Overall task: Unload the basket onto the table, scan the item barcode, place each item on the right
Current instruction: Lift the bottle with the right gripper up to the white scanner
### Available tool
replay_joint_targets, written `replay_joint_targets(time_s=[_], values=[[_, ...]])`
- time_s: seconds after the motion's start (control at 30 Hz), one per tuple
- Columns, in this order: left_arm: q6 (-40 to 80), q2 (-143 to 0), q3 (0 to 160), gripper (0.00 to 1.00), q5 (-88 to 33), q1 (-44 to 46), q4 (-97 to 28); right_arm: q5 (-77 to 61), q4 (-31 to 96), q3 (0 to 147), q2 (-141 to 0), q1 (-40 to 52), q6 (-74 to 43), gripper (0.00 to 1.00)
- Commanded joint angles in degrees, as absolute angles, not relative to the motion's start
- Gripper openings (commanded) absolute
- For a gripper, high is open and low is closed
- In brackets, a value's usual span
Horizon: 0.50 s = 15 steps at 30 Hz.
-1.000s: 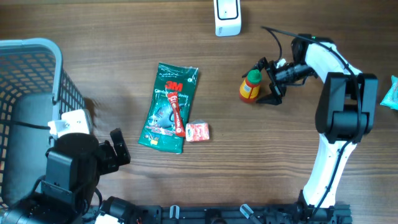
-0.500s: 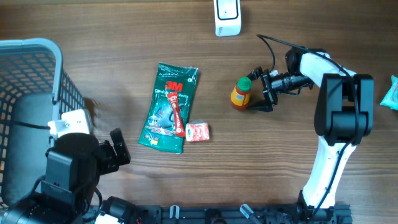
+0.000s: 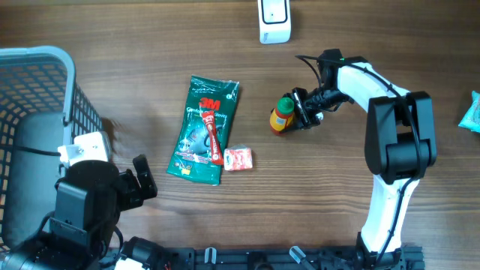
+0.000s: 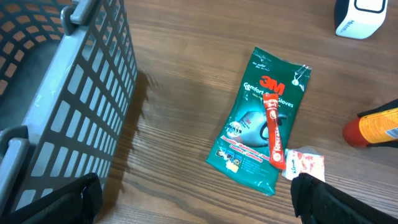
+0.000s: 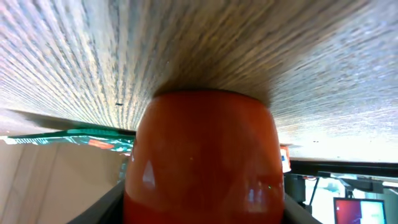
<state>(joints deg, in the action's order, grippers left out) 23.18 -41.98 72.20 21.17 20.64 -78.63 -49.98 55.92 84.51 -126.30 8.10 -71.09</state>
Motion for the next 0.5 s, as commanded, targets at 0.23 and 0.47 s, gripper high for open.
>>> replay_joint_targets(time_s=[0.23, 0.47], values=[[22.7, -41.6, 72.3, 1.0, 21.7, 20.8, -78.5, -41.6, 60.8, 83.8, -110.5, 8.0, -70.0, 0.54], [22.7, -41.6, 72.3, 1.0, 21.7, 20.8, -78.5, -55.5, 69.7, 83.8, -109.5, 8.0, -52.9, 0.5]])
